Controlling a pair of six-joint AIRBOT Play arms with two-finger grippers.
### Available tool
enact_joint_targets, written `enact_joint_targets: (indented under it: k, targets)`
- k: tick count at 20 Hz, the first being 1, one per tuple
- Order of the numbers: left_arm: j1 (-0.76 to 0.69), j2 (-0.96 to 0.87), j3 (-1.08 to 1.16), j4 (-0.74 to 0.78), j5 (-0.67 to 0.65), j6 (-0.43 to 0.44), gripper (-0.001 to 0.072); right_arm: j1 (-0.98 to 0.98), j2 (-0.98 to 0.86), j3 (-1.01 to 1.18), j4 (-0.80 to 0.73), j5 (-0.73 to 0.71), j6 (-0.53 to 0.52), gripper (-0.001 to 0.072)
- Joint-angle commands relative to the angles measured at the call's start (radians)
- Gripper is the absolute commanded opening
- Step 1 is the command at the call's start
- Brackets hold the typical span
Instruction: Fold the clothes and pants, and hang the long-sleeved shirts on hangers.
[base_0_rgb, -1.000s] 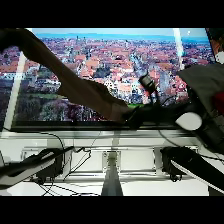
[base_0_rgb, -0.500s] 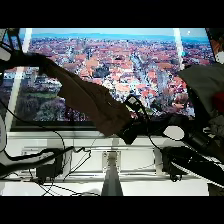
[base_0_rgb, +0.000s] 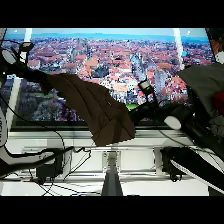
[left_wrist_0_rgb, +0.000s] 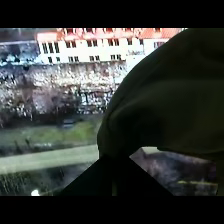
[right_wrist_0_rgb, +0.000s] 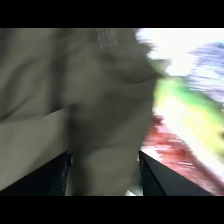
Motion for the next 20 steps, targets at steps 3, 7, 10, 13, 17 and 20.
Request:
enact_joint_targets:
  k: [3,7,10,13,17,20]
  targets:
    - [0.000,-0.001,0.000,0.031,-0.046,0.000,0.0016,-0.388,-0.169,-0.001,0.261,0.085,-0.312,0.0404]
    - [0.000,-0.001,0.000,0.031,-0.046,0.000,0.0016,-0.575,-0.363,0.000,0.706,0.304,-0.732,0.0406]
    - [-0.002,-0.002,0.000,0.031,-0.045,0.000,0.0016,-0.587,-0.489,0.011,0.796,0.319,-0.793,0.0512]
    - [-0.002,-0.002,0.000,0.030,-0.045,0.000,0.0016,-0.587,-0.596,0.047,0.797,0.319,-0.811,0.0512]
    - [-0.002,-0.002,0.000,0.030,-0.045,0.000,0.0016,-0.561,-0.689,0.106,0.788,0.314,-0.813,0.0510]
    - [-0.002,-0.002,0.000,0.030,-0.045,0.000,0.0016,-0.477,-0.748,0.146,0.785,0.266,-0.811,0.0509]
